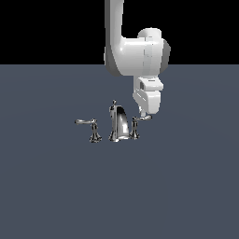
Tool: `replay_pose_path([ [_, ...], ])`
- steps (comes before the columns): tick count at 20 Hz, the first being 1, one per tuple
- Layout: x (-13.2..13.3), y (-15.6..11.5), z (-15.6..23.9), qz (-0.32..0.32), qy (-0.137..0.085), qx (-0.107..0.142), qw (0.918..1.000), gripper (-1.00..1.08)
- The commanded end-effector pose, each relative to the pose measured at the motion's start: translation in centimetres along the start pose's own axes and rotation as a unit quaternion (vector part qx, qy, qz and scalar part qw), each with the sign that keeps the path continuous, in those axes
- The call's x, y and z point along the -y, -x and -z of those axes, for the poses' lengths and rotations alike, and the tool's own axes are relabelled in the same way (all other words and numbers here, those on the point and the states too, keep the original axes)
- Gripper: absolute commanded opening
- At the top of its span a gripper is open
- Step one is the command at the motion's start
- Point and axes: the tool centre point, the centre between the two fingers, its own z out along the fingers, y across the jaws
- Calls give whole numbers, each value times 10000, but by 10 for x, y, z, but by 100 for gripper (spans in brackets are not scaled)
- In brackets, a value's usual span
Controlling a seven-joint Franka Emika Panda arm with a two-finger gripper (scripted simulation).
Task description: Turn on the faucet by rotating a designated handle.
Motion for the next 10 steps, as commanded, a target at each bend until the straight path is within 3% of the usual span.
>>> replay_pose_path([
  [1, 0, 0, 0, -6, -3, -1, 10000, -100],
  [10, -27, -12, 0, -13, -3, 3, 10000, -100],
])
